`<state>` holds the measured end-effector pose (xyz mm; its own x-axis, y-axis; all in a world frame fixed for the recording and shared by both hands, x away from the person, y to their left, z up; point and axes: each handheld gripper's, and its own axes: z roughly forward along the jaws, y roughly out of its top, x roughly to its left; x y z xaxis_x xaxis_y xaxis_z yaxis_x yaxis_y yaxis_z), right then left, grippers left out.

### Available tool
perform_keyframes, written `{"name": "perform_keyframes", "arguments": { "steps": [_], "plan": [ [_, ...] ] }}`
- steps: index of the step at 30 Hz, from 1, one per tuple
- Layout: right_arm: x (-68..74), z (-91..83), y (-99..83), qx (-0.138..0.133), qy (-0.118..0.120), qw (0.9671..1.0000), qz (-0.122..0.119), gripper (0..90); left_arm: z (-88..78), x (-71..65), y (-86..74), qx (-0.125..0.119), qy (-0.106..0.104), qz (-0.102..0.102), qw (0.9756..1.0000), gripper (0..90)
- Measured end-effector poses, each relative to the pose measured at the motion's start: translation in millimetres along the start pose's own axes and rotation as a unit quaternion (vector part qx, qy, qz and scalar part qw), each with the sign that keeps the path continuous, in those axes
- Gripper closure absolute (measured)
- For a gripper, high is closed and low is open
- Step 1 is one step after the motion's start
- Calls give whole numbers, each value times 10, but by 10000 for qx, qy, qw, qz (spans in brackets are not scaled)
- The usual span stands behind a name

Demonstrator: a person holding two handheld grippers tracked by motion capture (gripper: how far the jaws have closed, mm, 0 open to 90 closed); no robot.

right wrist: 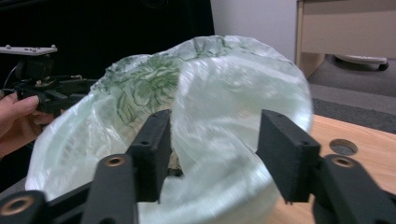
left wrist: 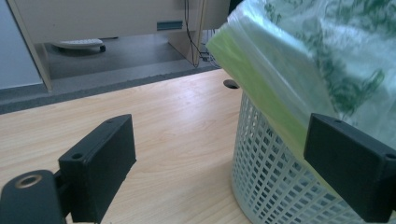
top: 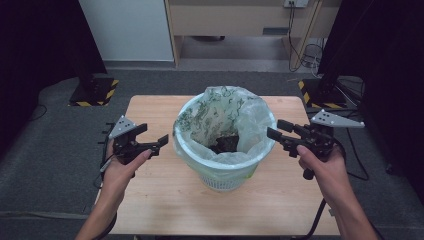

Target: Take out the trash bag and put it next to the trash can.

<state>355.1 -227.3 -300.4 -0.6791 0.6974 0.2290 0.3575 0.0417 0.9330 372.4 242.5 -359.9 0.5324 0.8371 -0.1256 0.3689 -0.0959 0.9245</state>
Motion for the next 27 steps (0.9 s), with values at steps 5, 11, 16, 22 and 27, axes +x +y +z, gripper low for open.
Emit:
{"name": "perform_keyframes", "arguments": {
  "steps": [5, 11, 16, 22, 27],
  "plan": [
    [134, 191, 110, 91, 17, 9999, -78, 322, -45, -32, 121, -111, -34, 47, 9999, 82],
    [175, 349, 135, 212, -61, 9997, -106, 276, -60, -119, 241, -149, -48, 172, 9997, 81],
    [170, 510, 116, 588, -503, 9969, -170, 439, -54, -207, 342, -209, -92, 220, 9995, 79],
    [108, 538, 143, 581, -449, 9973, 15, 775, 7, -340, 447, -213, -219, 356, 9989, 77],
    [51, 515, 207, 351, -253, 9987, 260, 882, 94, -444, 528, -198, -290, 471, 9983, 75]
  ]
}}
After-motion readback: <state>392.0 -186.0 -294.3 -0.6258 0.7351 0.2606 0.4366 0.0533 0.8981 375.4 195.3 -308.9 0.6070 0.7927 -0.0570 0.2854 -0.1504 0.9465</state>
